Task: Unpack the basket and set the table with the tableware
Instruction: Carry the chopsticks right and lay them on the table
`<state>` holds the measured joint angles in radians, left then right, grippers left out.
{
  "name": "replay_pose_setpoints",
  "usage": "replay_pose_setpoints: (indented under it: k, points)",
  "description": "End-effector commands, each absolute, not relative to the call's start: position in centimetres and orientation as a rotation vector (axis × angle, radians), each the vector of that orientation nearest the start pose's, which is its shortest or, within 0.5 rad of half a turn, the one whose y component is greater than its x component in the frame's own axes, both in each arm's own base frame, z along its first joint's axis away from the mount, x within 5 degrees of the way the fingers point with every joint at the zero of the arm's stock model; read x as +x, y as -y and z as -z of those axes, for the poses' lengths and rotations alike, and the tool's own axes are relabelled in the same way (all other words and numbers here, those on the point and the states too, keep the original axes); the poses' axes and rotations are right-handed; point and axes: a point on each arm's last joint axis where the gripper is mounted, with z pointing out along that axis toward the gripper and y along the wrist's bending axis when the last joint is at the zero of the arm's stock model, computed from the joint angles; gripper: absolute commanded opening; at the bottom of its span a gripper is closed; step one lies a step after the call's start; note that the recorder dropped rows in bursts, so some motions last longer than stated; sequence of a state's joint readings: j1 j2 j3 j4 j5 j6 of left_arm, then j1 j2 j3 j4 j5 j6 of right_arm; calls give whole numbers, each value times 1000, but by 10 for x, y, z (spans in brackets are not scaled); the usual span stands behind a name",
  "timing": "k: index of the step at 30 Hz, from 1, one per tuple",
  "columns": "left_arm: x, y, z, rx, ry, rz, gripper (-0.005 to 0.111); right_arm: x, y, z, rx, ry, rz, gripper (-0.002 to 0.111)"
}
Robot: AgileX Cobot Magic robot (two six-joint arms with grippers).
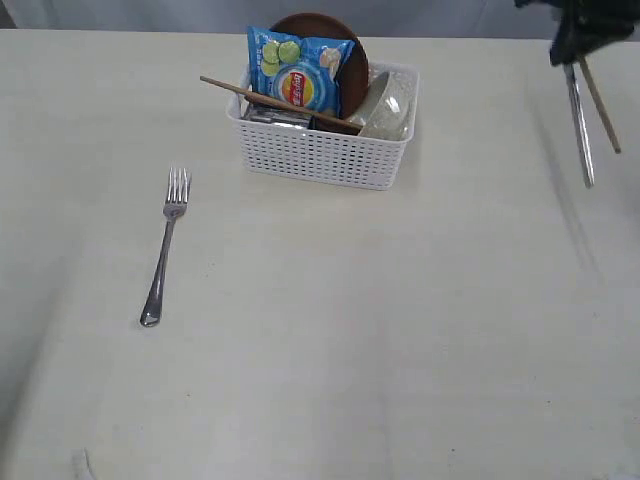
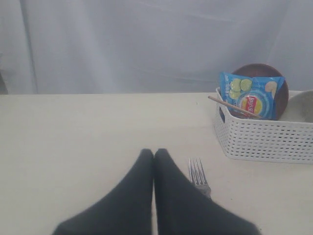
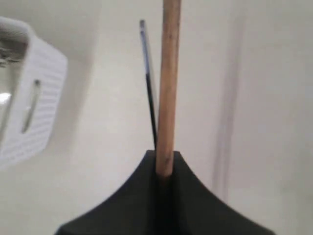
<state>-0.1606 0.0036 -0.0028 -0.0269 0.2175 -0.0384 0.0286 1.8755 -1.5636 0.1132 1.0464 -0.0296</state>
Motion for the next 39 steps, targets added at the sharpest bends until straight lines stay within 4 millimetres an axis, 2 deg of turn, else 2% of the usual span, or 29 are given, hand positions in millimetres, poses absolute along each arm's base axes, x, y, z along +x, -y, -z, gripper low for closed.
replay_pose_setpoints:
  k: [1,3,7,16,19,23,25,31,39]
  points:
    - [55,10,-194,84,-1696,177,0,396,6,-205,188,-2930,-267,0]
    - [55,10,-194,84,-1696,177,0,393,11,-180,224,-2965,-260,0]
    - [55,10,-194,84,-1696,177,0,388,10,-147,227,-2983,-242,0]
    - [55,10,-194,84,-1696,177,0,390,5,-117,190,-3024,-259,1]
    - [55,10,-194,84,-1696,177,0,390,5,-110,190,-3038,-262,14]
    - [55,10,-194,84,-1696,177,0,392,6,-109,192,-3025,-257,39]
    - [55,10,-194,84,-1696,177,0,392,6,-109,191,-3023,-257,47]
    - [55,10,-194,84,-1696,177,0,391,5,-116,187,-3025,-261,48]
    - [55,10,-194,84,-1696,177,0,385,3,-149,173,-2998,-285,48]
